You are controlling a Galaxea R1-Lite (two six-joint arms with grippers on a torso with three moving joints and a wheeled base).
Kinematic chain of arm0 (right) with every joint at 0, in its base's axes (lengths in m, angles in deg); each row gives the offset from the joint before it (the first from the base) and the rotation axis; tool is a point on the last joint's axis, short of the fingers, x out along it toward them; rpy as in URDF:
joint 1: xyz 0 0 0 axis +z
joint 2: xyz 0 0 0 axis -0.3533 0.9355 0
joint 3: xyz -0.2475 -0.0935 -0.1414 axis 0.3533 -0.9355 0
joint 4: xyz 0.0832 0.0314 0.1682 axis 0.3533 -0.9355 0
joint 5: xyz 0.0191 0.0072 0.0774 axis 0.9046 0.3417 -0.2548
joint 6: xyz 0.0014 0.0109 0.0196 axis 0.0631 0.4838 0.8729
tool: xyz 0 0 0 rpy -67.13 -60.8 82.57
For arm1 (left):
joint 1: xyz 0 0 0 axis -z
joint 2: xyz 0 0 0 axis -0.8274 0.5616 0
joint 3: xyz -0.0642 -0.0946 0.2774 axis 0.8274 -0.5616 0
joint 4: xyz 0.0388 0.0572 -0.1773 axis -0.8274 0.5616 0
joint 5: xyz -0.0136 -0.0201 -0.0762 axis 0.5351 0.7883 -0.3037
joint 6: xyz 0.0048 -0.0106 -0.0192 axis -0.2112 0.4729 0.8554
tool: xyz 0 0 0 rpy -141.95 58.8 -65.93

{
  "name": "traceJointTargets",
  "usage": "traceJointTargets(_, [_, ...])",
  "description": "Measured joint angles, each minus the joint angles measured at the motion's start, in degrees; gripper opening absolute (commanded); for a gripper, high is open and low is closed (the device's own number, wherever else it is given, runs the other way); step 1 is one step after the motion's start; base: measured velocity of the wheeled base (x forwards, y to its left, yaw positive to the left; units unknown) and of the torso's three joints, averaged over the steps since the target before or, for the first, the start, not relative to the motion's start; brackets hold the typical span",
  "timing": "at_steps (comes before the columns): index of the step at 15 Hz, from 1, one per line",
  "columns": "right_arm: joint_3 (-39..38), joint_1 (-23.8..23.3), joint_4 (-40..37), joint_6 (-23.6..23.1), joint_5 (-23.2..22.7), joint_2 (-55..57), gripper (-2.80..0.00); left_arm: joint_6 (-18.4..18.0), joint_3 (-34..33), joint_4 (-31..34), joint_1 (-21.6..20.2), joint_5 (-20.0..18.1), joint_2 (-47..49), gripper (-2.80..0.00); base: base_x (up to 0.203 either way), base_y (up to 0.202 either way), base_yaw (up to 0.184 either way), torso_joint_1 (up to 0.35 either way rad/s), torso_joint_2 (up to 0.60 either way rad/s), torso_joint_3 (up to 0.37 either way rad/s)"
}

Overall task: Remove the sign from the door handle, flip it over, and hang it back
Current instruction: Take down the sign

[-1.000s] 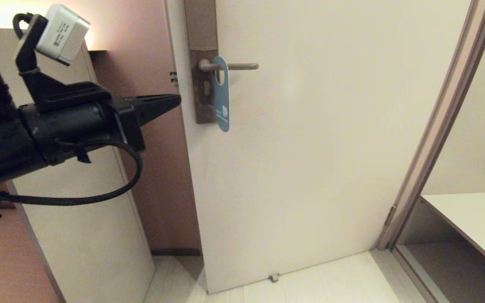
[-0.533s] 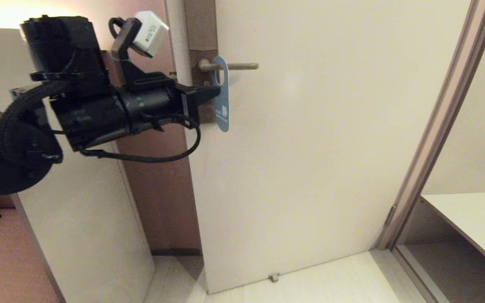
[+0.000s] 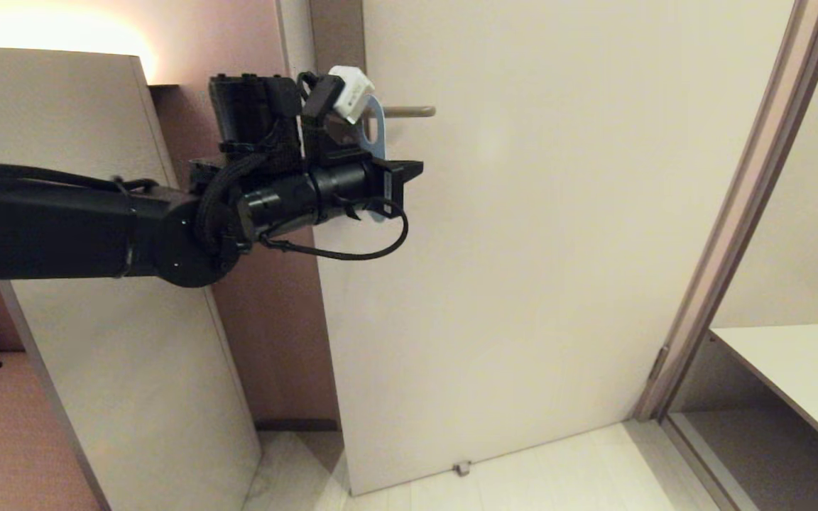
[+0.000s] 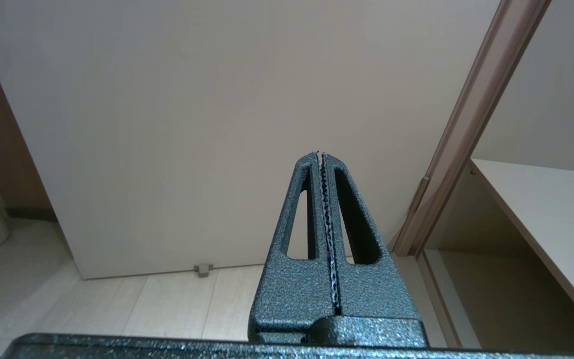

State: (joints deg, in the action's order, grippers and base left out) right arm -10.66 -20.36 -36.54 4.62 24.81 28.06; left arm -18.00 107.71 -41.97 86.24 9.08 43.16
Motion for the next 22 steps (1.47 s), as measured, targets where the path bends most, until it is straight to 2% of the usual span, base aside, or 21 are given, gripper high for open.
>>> traceJointTargets(6, [0.0, 0.0, -0.02, 0.0, 0.0, 0.0, -2.8, -0.83, 0.42, 0.03, -0.41, 3.88, 2.17, -2.8, 0.0, 0.0, 0.0, 0.0, 0.0, 0.0])
traceJointTargets(9, [0.0, 0.0, -0.02, 0.0, 0.0, 0.0, -2.8, -2.55, 0.31, 0.07, -0.43, 5.08, 1.76, -2.8, 0.0, 0.0, 0.0, 0.0, 0.0, 0.0])
traceJointTargets(16, [0.0, 0.0, -0.02, -0.01, 0.02, 0.0, -2.8, -6.06, -0.83, 0.16, -1.17, 10.77, 0.32, -2.8, 0.0, 0.0, 0.0, 0.0, 0.0, 0.0])
traceJointTargets(22, [0.0, -0.02, -0.02, 0.0, 0.01, 0.0, -2.8, -6.42, -5.66, 0.0, -2.93, 11.15, -2.19, -2.8, 0.0, 0.0, 0.0, 0.0, 0.0, 0.0])
